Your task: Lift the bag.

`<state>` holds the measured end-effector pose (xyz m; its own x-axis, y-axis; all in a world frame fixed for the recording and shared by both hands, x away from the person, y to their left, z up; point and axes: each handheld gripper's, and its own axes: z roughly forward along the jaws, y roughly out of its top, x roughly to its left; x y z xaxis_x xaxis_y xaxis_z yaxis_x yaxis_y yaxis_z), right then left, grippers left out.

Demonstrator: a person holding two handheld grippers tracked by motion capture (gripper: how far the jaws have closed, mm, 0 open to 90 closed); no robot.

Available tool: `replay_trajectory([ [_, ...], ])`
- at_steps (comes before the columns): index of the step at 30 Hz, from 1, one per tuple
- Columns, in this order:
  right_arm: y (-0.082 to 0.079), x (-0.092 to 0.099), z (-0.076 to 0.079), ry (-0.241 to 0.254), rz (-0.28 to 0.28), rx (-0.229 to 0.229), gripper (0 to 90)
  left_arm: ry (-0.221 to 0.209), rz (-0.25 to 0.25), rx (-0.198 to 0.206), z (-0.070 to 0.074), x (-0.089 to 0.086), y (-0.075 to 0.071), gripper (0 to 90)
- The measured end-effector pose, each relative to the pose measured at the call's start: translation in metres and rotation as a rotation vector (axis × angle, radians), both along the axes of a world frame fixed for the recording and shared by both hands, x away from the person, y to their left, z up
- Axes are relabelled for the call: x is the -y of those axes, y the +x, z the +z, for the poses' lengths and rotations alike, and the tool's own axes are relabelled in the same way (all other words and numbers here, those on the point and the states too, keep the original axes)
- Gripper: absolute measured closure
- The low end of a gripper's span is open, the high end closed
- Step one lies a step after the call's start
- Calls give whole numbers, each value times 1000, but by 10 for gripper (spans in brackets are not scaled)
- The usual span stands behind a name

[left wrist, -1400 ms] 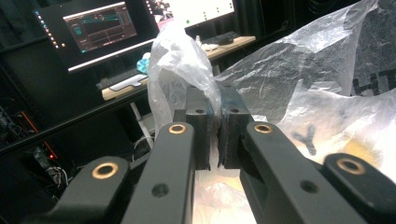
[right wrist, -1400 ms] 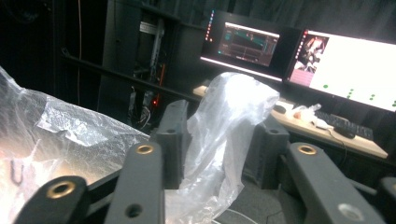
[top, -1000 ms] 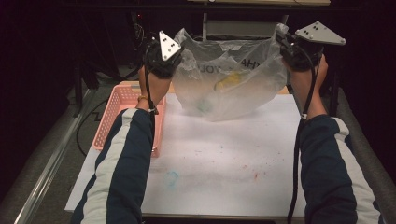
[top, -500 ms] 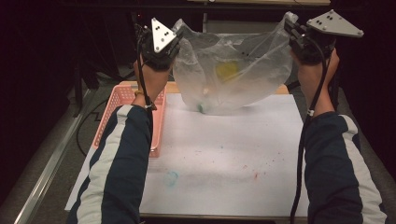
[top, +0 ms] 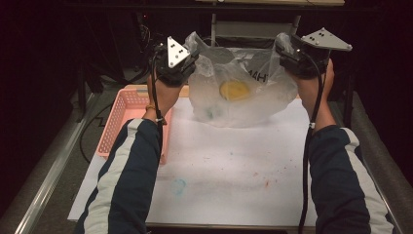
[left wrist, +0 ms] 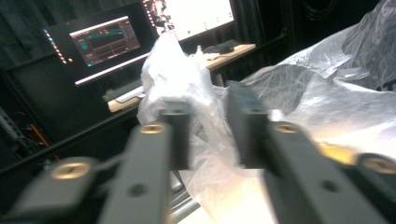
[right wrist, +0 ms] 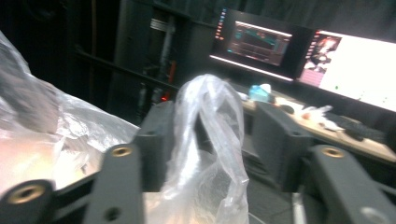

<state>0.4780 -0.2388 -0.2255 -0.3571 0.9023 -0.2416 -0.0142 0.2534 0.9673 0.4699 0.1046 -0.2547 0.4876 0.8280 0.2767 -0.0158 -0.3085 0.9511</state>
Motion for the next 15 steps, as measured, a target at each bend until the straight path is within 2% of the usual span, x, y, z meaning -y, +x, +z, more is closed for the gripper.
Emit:
replay_trajectory([
  [2,-7,0,1,17,26,5,403,-10,-34,-9,1,-4,-4,570],
  [4,-18,2,2,22,47,31,373,-13,-28,-6,0,-7,-9,464],
  [6,-26,5,3,32,59,43,348,-24,-48,-3,0,-11,-15,428],
  [8,-35,8,4,27,72,47,333,-13,-45,0,-2,-13,-21,379],
  [11,-46,12,5,12,88,53,329,-9,-52,17,-5,-16,-29,369],
  [15,-58,17,7,-7,77,79,330,-21,-50,34,-6,-21,-36,374],
])
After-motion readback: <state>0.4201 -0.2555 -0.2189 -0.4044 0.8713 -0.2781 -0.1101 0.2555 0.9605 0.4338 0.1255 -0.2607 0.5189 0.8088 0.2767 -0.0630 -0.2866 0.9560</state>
